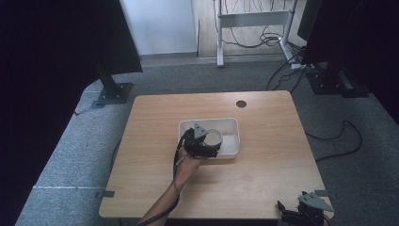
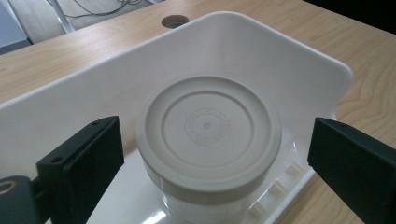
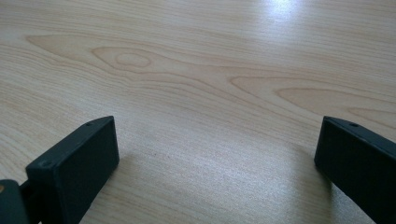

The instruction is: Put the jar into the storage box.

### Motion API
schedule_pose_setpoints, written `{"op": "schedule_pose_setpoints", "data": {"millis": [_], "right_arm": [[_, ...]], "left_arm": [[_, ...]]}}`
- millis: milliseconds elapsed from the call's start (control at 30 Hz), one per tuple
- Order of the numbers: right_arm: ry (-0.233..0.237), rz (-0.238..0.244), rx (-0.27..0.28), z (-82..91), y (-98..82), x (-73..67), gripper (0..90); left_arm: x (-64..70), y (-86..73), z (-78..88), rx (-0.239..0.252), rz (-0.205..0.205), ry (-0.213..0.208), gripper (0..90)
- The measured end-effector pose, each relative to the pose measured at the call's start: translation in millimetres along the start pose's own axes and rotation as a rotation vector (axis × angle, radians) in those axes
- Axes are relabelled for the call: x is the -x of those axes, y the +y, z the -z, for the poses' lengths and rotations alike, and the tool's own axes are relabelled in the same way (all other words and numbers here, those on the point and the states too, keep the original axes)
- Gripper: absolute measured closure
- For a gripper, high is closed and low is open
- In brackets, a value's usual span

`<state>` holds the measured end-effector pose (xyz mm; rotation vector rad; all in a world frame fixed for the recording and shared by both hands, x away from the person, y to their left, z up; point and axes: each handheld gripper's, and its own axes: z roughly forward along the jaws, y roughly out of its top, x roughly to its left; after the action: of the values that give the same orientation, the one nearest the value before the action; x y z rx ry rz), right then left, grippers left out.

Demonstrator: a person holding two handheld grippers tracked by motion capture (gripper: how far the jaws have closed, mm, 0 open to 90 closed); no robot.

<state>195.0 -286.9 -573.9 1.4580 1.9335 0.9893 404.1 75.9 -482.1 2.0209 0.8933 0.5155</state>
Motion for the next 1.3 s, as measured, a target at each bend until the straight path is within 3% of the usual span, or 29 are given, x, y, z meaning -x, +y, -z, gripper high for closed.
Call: {"op": "schedule_pose_setpoints", "data": {"millis": [167,1300], "right_arm": [[0.0,0.0,0.001,0.0,-0.1,0.0,0.0],[-0.002,-0.002,0.003,-0.1,-0.3,-0.3,0.0]], "left_arm": [[-1.7,-0.1,7.1,-0.005,-0.025,-0.018,3.4],[-11.6,-16.5,46.5,0.04,-0.043,-0.074,4.0]]}}
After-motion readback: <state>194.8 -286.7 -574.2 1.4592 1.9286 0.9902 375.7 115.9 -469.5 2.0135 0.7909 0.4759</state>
